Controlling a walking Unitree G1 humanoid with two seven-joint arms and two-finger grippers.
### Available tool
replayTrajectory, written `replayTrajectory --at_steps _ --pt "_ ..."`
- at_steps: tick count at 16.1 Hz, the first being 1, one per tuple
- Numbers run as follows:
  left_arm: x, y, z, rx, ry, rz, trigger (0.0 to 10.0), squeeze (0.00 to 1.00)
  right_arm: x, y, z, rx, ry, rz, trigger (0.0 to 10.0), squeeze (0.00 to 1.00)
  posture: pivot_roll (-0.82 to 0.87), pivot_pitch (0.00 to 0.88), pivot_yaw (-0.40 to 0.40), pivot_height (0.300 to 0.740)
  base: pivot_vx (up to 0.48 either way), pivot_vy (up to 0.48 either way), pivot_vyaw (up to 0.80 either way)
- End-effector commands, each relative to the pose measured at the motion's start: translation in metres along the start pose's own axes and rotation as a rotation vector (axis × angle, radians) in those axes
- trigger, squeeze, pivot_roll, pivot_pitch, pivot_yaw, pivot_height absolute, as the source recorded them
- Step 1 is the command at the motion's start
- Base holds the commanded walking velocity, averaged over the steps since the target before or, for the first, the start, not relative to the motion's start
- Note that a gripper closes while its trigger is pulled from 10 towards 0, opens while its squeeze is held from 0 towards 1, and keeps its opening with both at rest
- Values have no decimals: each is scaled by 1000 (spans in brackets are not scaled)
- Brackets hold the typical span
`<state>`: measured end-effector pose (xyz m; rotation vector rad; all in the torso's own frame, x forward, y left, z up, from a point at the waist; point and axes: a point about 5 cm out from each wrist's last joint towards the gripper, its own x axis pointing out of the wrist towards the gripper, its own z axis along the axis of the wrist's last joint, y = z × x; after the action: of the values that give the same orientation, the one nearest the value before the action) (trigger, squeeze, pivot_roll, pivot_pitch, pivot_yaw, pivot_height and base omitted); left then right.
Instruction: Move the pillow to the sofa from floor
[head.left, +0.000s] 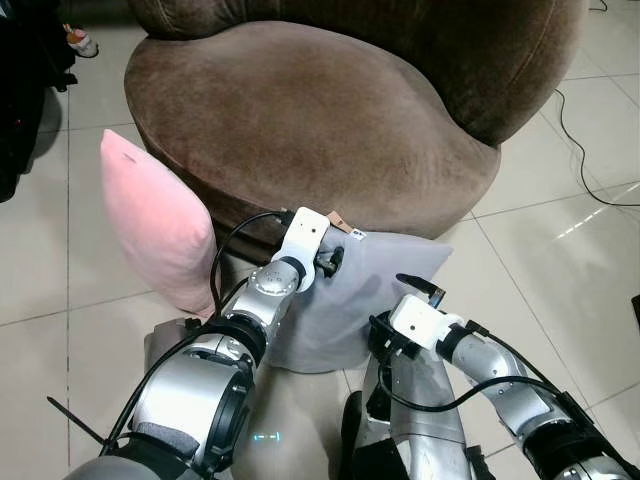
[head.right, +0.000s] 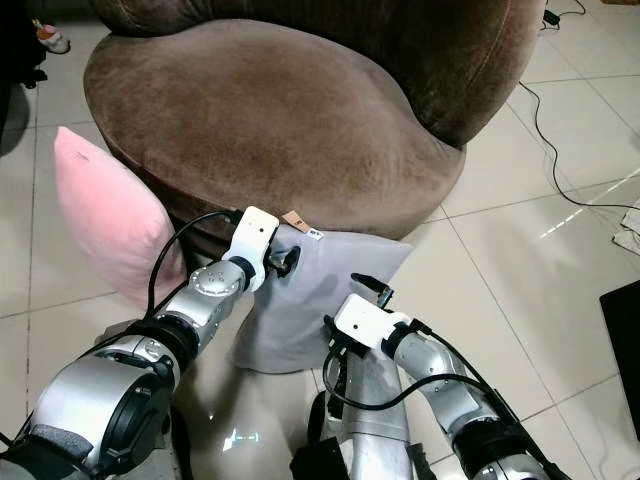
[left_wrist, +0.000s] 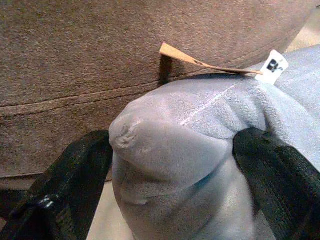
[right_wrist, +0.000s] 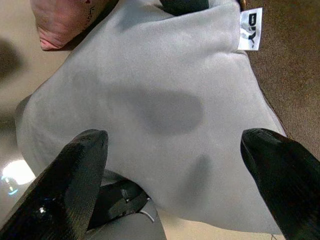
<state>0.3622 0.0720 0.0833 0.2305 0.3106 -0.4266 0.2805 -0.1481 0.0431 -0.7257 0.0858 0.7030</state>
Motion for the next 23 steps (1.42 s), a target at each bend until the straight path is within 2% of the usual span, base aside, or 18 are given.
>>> replayTrajectory --at_steps 1,4,5,6,11,23 --pt "2 -14 1 -14 1 -34 10000 0 -8 0 -9 19 35 1 10000 0 -125 219 -173 474 0 0 0" --pt "3 -15 2 4 0 -40 10000 0 -9 0 -8 17 39 6 10000 0 -124 219 -176 474 0 0 0" --pt "3 -15 3 -3 -5 -30 10000 1000 -9 1 -9 17 41 7 10000 0 -125 218 -176 474 0 0 0" --pt "3 -14 4 -29 -11 -21 10000 1000 -10 2 -9 17 45 10 10000 0 -125 218 -178 474 0 0 0" --pt "4 -20 6 -49 -10 -43 10000 1000 -11 2 -9 19 52 14 10000 0 -131 224 -178 474 0 0 0" --pt "5 -25 13 -46 -49 -73 10000 1000 -13 2 -9 19 66 21 10000 0 -138 227 -185 474 0 0 0"
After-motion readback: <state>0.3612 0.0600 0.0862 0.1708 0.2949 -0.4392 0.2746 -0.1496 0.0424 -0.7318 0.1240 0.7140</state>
